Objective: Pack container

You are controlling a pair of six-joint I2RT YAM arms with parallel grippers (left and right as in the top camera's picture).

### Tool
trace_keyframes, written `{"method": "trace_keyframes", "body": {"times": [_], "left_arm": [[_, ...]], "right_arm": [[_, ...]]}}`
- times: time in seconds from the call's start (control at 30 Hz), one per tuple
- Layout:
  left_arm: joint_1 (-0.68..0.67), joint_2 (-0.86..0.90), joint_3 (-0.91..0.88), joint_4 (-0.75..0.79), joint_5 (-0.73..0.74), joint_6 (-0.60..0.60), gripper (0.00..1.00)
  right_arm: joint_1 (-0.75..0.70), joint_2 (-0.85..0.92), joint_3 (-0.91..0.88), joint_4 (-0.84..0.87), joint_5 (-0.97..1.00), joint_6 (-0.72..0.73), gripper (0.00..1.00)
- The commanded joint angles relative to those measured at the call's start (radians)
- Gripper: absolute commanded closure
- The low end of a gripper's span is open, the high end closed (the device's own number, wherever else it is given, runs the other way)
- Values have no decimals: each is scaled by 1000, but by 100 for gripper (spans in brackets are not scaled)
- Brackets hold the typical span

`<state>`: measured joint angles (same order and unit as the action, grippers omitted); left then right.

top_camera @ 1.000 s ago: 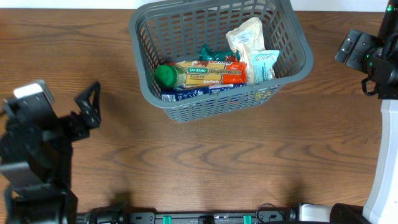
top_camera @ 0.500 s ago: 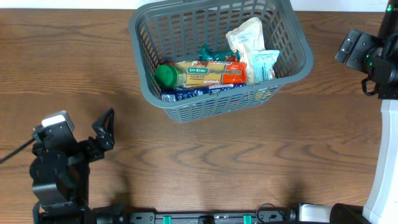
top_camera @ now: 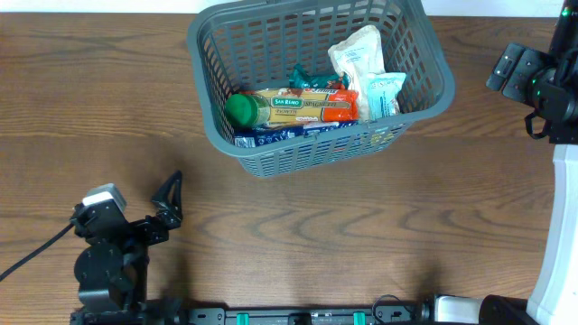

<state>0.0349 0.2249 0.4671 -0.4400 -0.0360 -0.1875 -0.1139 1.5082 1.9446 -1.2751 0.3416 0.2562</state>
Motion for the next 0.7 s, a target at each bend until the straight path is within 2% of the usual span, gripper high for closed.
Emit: {"method": "trace_keyframes", "body": {"times": [0.0, 0.13, 0.67], "left_arm": [[-20, -21, -40, 25, 2, -26, 1], [-28, -45, -89, 40, 2, -59, 1], [-28, -181, -237, 66, 2, -67, 1]], "right_arm": [[-4, -1, 5, -1, 17, 13, 1], [-4, -1, 5, -1, 17, 13, 1], [-4, -1, 5, -1, 17, 13, 1]]}}
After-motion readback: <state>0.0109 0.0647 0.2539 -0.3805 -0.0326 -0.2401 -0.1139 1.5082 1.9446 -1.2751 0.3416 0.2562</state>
